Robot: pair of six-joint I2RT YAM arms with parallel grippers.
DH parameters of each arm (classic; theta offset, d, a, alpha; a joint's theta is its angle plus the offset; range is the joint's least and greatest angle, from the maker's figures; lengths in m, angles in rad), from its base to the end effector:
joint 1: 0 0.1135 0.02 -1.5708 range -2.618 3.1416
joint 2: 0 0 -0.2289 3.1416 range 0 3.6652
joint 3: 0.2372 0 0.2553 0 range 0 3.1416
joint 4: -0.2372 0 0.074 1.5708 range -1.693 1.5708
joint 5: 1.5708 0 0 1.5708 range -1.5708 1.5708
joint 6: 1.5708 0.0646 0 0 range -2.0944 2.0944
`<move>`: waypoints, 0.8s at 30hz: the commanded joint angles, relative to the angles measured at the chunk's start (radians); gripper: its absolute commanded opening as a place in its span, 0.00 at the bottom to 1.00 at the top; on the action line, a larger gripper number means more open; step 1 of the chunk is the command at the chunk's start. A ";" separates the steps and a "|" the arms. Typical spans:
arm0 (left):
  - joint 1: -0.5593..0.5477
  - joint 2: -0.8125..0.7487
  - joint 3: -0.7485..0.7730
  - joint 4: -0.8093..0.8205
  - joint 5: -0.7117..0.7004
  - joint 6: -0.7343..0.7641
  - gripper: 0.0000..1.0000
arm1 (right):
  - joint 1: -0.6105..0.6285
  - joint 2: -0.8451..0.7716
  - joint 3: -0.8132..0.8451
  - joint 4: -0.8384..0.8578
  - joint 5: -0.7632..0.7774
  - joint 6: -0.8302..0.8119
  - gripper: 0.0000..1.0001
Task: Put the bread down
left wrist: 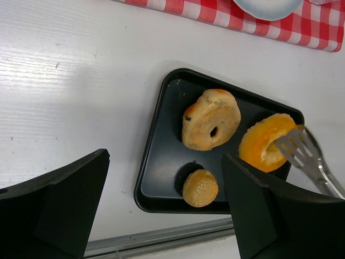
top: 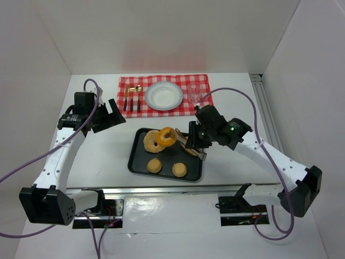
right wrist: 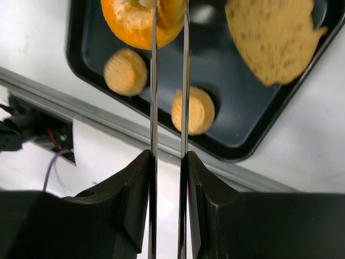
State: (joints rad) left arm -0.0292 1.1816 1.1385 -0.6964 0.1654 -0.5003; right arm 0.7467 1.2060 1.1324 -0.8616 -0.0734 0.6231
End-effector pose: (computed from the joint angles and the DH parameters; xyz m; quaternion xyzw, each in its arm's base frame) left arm 0.2850 -0.0190 0.2817 -0.1803 0.8943 -0.1782 0.3686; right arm 0.1967 0.1885 0.2575 -0.0701 0.9468 0.2245 0.2198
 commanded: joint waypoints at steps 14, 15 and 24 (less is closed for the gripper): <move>0.005 -0.005 -0.016 0.014 -0.004 0.011 0.99 | -0.124 0.539 0.562 0.352 0.236 -0.309 0.23; 0.005 -0.005 -0.016 0.014 -0.004 0.011 0.99 | -0.148 0.614 0.622 0.352 0.236 -0.322 0.23; 0.005 0.006 -0.016 0.005 -0.004 0.011 0.99 | -0.256 0.875 0.784 0.432 0.121 -0.290 0.23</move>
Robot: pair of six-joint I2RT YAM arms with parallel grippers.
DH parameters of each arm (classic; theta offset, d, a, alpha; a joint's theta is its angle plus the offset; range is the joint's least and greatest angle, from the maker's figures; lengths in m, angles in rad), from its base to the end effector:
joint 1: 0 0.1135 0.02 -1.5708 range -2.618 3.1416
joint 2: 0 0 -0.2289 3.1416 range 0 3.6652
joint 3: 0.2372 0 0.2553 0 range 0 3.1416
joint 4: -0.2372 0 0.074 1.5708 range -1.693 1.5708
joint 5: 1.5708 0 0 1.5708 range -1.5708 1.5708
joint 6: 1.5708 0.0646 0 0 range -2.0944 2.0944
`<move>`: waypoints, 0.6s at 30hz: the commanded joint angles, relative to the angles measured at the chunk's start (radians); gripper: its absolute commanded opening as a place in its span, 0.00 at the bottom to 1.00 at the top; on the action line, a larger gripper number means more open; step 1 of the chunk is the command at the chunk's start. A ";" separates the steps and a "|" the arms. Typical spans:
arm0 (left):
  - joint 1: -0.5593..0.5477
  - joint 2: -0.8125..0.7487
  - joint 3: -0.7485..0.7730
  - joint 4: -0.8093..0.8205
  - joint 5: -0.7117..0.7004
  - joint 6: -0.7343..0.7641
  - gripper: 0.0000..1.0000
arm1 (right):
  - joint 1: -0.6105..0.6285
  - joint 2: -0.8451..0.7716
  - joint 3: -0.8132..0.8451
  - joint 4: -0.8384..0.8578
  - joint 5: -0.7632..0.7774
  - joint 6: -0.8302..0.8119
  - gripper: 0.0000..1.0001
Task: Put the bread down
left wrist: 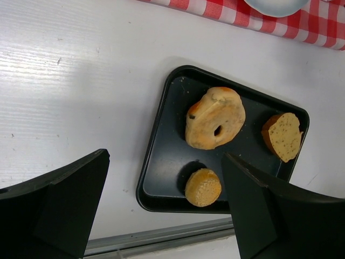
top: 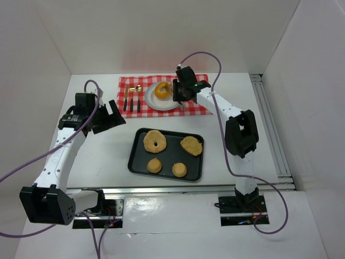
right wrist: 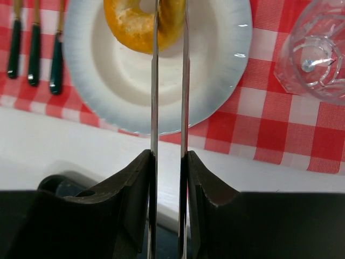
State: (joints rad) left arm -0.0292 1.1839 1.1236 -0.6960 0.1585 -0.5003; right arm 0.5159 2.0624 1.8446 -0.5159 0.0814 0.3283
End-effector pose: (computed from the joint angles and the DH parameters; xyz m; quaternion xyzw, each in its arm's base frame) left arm 0.2848 -0.0185 0.2759 -0.1831 0.8974 -0.1735 0.3621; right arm 0.4254 0.2352 0.2276 -0.0690 0.9105 0.1325 0.3857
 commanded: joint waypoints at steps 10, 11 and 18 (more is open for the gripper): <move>0.005 0.003 0.018 -0.005 -0.007 0.011 0.99 | -0.034 -0.025 0.088 0.106 -0.045 -0.017 0.63; 0.005 -0.007 0.018 -0.005 -0.007 0.011 0.99 | -0.022 -0.065 0.075 0.096 -0.032 -0.017 0.63; 0.005 -0.017 0.027 -0.025 -0.028 0.011 0.99 | 0.053 -0.333 -0.131 0.085 -0.008 -0.028 0.55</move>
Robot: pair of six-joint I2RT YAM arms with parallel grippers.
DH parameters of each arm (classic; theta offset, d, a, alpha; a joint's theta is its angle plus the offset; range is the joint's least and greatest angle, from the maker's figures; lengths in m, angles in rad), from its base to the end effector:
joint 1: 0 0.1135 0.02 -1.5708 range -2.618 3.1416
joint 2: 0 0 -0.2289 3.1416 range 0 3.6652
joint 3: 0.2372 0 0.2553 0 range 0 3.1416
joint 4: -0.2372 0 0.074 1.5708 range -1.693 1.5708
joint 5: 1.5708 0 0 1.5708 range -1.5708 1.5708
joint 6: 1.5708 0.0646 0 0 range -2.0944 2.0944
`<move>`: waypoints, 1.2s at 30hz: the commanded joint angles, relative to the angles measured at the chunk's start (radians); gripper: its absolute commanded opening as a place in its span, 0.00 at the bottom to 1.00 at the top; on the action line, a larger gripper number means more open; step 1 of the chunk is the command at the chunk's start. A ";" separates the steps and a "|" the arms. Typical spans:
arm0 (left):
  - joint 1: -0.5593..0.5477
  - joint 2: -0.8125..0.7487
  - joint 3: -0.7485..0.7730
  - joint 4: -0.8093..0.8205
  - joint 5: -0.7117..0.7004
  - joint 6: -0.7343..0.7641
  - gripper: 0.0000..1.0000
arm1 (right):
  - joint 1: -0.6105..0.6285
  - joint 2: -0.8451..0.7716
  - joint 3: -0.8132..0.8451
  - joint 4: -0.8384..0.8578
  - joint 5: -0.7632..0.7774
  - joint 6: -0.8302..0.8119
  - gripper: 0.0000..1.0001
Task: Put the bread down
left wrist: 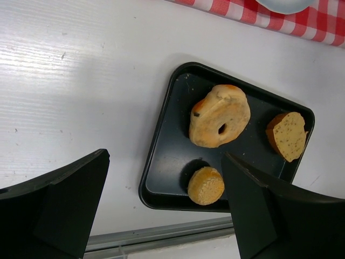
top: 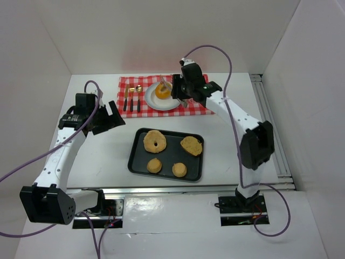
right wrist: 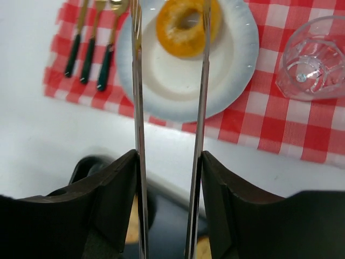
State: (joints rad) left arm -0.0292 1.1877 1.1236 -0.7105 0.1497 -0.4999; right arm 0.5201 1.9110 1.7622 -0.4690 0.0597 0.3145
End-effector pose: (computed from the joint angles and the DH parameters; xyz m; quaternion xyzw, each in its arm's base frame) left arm 0.2841 -0.0179 0.2733 -0.1861 0.9006 -0.1676 0.3551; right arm 0.4042 0.2270 0.2716 -0.0775 0.8849 0.1616 0.4299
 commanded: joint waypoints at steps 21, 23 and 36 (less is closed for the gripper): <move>0.005 -0.040 0.065 -0.020 -0.056 0.011 0.99 | 0.328 -0.834 -0.771 -0.264 -0.328 0.262 0.55; 0.005 -0.040 0.065 -0.020 -0.056 0.011 0.99 | 0.337 -0.834 -0.771 -0.273 -0.328 0.262 0.57; 0.005 -0.040 0.056 -0.020 -0.045 0.011 0.99 | 0.366 -0.691 -0.761 -0.218 -0.397 0.213 0.58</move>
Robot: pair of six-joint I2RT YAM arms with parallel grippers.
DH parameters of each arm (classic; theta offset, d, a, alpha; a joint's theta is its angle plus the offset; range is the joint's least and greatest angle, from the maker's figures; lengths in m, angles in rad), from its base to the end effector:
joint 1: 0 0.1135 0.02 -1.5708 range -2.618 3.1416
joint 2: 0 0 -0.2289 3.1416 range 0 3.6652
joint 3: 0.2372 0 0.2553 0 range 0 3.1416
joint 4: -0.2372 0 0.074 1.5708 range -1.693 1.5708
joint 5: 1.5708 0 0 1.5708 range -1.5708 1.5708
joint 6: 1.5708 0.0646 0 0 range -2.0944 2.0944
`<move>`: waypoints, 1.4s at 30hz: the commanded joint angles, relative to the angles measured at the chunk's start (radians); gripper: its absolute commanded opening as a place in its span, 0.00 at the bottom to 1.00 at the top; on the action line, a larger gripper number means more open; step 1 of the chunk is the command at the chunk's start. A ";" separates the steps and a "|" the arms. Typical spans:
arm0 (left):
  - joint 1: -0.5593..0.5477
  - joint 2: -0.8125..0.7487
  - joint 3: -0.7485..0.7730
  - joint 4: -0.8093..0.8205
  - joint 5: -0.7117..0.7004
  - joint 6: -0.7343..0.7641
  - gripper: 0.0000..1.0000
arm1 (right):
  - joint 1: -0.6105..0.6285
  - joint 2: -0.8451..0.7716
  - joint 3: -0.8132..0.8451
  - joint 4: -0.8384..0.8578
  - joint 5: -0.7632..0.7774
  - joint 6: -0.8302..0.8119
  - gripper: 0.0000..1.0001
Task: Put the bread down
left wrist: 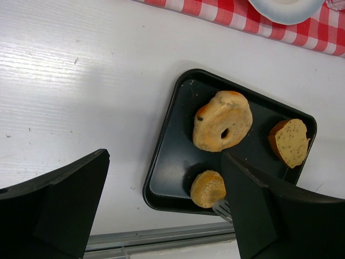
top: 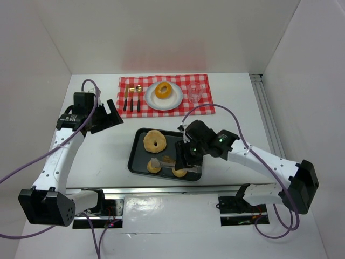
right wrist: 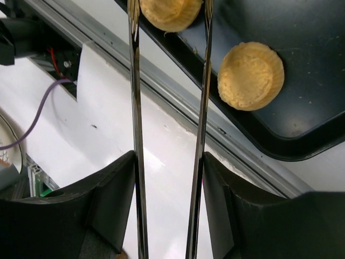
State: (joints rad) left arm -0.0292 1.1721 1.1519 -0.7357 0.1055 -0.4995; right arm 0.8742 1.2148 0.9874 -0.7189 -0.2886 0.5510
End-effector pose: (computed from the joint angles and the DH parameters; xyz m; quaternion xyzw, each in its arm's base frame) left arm 0.2807 -0.0150 0.2846 -0.1933 0.8965 -0.1501 0.3693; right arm 0.1623 0.2227 0.2203 -0.1951 0.9224 0.3023 0.1406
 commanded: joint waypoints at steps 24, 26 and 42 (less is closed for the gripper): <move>0.005 -0.025 0.008 0.015 0.010 0.010 0.99 | 0.062 0.132 0.307 -0.099 0.224 -0.106 0.42; 0.005 -0.025 0.008 0.015 0.010 0.010 0.99 | 0.034 0.155 0.375 -0.085 0.305 -0.125 0.42; 0.005 -0.015 0.008 0.015 0.019 0.010 0.99 | -0.230 0.687 0.740 0.280 0.365 -0.249 0.42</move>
State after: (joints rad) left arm -0.0292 1.1721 1.1519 -0.7345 0.1104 -0.4995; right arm 0.6701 1.8793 1.6470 -0.5510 0.0536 0.3298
